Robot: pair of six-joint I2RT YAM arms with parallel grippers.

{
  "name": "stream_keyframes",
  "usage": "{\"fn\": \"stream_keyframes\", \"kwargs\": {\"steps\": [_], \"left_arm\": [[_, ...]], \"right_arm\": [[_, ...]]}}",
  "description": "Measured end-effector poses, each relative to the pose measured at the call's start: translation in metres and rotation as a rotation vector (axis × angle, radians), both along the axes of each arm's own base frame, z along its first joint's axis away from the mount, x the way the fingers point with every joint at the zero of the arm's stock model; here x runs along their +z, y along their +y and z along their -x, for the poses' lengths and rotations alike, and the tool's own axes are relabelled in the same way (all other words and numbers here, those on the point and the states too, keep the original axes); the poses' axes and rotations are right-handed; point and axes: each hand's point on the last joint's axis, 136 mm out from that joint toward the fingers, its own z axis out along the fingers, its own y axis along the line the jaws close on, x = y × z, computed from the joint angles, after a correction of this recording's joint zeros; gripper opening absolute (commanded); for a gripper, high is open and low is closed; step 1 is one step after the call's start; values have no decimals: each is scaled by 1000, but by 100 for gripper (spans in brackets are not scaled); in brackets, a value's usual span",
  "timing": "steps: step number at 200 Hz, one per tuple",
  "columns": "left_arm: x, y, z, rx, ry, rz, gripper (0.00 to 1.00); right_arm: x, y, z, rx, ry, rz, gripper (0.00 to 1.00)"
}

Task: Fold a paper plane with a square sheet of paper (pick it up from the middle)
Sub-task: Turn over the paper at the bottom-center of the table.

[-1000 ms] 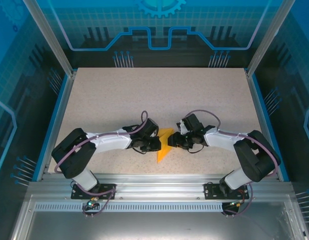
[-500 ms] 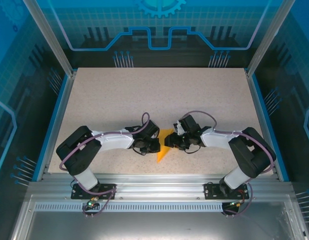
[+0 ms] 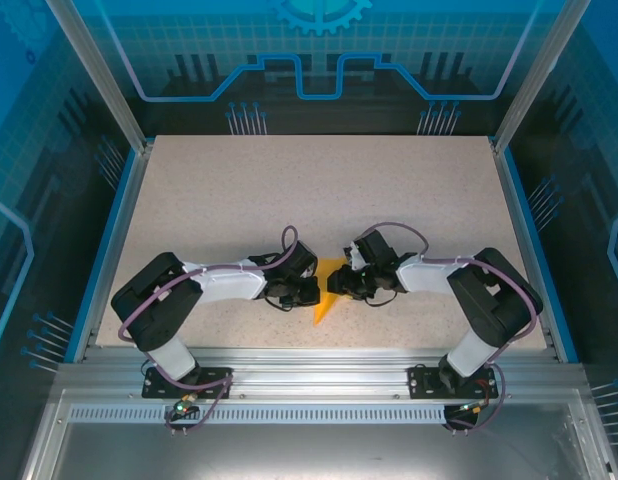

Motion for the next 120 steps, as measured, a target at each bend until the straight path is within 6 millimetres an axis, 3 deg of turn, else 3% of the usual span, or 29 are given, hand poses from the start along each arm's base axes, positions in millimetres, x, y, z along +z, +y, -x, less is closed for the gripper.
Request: {"fn": "stream_keyframes", "kwargs": {"steps": [36, 120], "left_arm": [[1, 0, 0, 4, -7, 10, 14], [9, 5, 4, 31, -21, 43, 17]], "right_arm": [[0, 5, -2, 10, 1, -16, 33], [-1, 10, -6, 35, -17, -19, 13]]}}
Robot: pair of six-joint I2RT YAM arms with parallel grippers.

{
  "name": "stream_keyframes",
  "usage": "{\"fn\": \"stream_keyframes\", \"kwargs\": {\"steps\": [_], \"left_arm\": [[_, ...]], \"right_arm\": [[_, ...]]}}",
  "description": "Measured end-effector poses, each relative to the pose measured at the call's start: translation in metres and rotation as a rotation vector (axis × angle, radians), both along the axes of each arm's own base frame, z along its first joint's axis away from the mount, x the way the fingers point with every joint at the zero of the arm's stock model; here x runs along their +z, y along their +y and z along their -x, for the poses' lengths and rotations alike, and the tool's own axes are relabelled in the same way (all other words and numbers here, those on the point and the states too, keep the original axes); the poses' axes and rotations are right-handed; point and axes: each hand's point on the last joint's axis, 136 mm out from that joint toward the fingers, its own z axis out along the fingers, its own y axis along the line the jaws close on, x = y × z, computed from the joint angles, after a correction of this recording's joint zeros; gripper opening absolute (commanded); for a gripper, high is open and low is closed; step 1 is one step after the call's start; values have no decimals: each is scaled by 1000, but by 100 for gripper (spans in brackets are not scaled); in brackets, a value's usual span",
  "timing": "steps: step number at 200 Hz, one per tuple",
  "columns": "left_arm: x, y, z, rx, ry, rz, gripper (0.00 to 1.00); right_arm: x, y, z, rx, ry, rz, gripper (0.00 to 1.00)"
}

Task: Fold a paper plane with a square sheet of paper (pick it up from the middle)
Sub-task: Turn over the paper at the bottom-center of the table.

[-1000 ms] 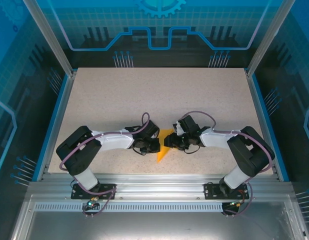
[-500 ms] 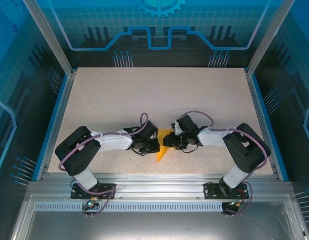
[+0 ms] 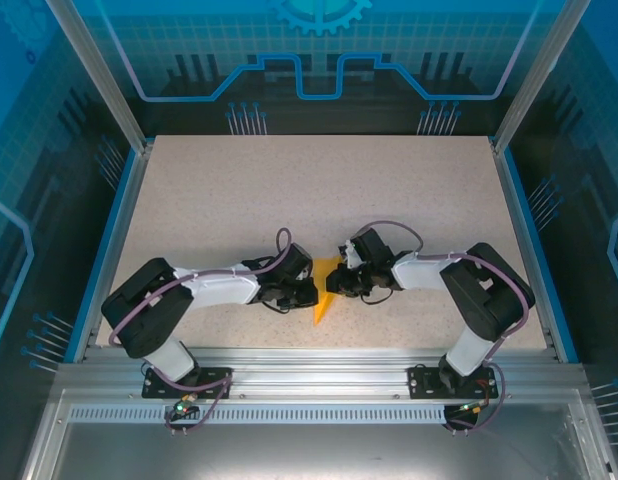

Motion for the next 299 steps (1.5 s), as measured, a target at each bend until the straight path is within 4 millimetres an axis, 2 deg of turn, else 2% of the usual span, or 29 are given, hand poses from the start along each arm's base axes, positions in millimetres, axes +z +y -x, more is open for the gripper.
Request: {"fn": "stream_keyframes", "kwargs": {"steps": [41, 71, 92, 113, 150, 175, 204, 233, 264, 299], "left_arm": [[25, 6, 1, 29, -45, 59, 21], [52, 19, -3, 84, -120, 95, 24], [62, 35, -4, 129, -160, 89, 25], [63, 51, -3, 176, -173, 68, 27], [51, 72, 3, 222, -168, 14, 27], [47, 80, 3, 241, -167, -17, 27], [51, 88, 3, 281, -183, -21, 27], [56, 100, 6, 329, -210, -21, 27], [58, 116, 11, 381, -231, -29, 30], [62, 129, 16, 427, -253, -22, 32]], "right_arm": [[15, -7, -3, 15, -51, 47, 11], [42, -19, -9, 28, -140, 164, 12], [65, -30, -13, 39, -211, 290, 12], [82, -47, -16, 34, -262, 424, 12], [90, -89, -8, 36, -265, 728, 12], [95, -100, -6, 65, -264, 944, 10], [86, -93, -6, 126, -254, 1156, 10], [62, -71, -1, 201, -241, 1269, 11], [39, -47, 6, 244, -226, 1305, 12], [12, -25, 18, 271, -168, 1254, 15]]}}
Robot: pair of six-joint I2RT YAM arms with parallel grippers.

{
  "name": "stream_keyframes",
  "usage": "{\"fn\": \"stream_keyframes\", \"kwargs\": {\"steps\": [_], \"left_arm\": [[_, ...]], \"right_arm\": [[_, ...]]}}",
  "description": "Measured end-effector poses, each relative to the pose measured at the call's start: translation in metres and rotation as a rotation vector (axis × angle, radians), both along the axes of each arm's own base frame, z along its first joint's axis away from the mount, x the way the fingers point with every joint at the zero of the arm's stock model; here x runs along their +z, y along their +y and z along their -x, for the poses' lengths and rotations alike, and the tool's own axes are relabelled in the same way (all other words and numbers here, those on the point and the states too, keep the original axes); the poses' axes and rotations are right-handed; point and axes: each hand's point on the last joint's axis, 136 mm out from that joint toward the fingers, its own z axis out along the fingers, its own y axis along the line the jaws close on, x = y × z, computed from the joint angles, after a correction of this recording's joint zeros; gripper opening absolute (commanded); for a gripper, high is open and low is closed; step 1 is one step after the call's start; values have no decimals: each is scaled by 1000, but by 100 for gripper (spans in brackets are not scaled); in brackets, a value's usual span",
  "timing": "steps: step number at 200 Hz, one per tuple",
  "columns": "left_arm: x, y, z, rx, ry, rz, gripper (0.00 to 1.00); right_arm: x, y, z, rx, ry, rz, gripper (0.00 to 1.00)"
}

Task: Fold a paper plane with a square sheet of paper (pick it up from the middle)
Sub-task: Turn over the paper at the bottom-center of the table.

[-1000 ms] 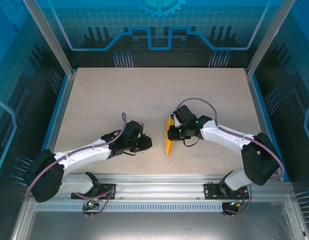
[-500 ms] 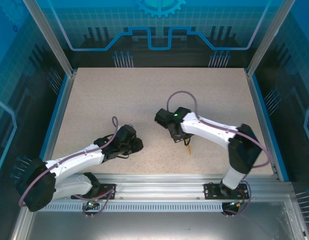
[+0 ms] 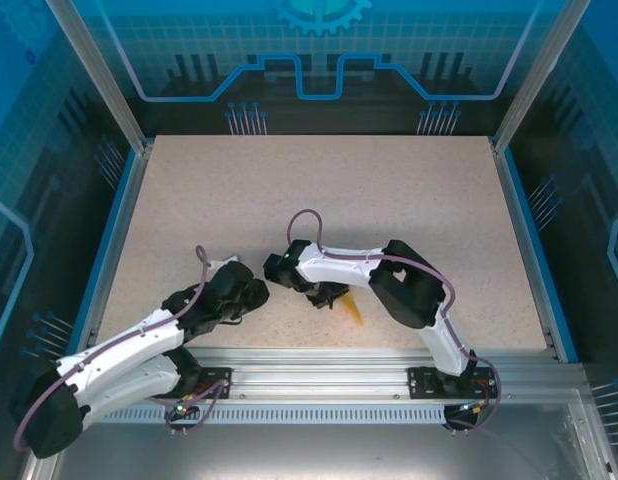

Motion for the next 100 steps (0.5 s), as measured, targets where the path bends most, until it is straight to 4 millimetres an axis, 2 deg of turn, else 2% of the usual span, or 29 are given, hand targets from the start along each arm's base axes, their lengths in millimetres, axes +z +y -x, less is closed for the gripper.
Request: {"fn": "stream_keyframes", "kwargs": {"steps": [23, 42, 73, 100], "left_arm": [[0, 5, 3, 10, -9, -2, 33], [0, 7, 4, 10, -4, -6, 33], [-1, 7, 5, 9, -3, -7, 34], [-1, 6, 5, 5, 0, -4, 36]], "right_arm": [[-11, 14, 6, -18, 40, -71, 19], [-15, 25, 8, -28, 59, -124, 32], [-14, 29, 11, -14, 86, -173, 48], [-6, 50, 23, 4, 121, -367, 60]]}}
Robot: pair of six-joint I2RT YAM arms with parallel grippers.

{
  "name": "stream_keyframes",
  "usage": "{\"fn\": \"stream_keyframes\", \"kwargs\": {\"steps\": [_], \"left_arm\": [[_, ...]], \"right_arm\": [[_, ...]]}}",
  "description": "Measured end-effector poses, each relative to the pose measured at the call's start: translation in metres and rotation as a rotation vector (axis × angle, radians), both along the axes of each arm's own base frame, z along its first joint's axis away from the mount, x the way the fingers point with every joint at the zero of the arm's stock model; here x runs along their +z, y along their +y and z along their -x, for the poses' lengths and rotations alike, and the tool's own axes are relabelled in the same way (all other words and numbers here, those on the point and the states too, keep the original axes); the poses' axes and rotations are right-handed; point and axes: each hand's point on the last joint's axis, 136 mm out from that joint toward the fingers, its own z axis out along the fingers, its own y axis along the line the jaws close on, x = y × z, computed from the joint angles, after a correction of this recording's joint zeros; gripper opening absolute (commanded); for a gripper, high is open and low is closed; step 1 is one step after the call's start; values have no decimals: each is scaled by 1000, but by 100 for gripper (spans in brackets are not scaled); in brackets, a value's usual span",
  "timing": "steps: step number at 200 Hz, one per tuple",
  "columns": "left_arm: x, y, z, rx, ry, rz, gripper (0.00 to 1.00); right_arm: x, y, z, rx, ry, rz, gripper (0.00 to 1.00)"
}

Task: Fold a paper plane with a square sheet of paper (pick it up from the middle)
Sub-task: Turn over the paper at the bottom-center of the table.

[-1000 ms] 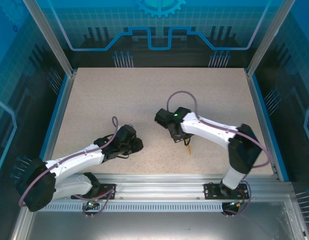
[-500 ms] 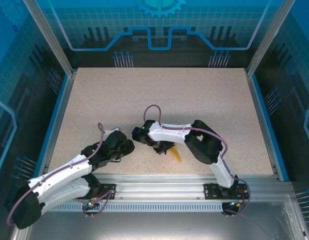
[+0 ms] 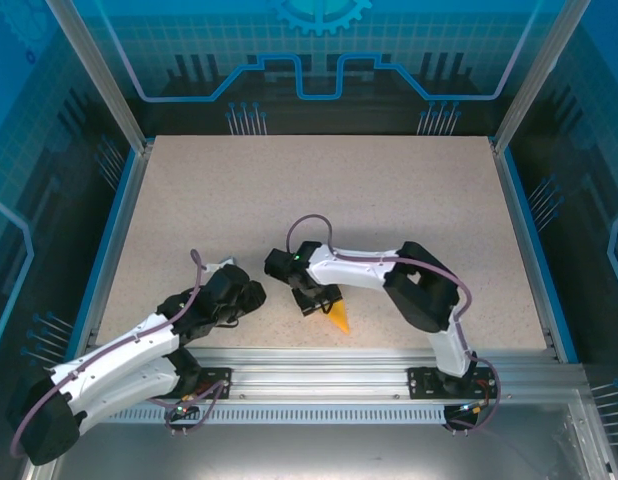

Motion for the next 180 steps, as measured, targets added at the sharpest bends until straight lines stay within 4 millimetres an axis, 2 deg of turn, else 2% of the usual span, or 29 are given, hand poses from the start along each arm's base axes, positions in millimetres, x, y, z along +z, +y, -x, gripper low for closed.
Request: {"fn": "stream_keyframes", "kwargs": {"steps": [22, 46, 59, 69, 97, 113, 140, 180], "left_arm": [[-2, -3, 2, -12, 13, 6, 36], [-7, -10, 3, -40, 41, 16, 38], [-10, -15, 3, -58, 54, 26, 38], [-12, -20, 4, -79, 65, 34, 39], [-18, -34, 4, -132, 95, 64, 39], [-23, -42, 4, -154, 115, 77, 39], [-30, -54, 6, -191, 153, 77, 39], [-30, -80, 5, -255, 166, 77, 38]], "right_arm": [[26, 13, 5, 18, -13, -169, 63], [60, 16, 6, 27, -43, -337, 63], [72, 7, 4, 11, -54, -417, 54], [76, -4, 1, -6, -56, -469, 41], [67, -36, -5, -99, -28, -571, 22], [58, -43, 0, -119, 9, -617, 16], [50, -36, 14, -90, 78, -682, 11], [43, -21, 14, -69, 120, -734, 10]]}}
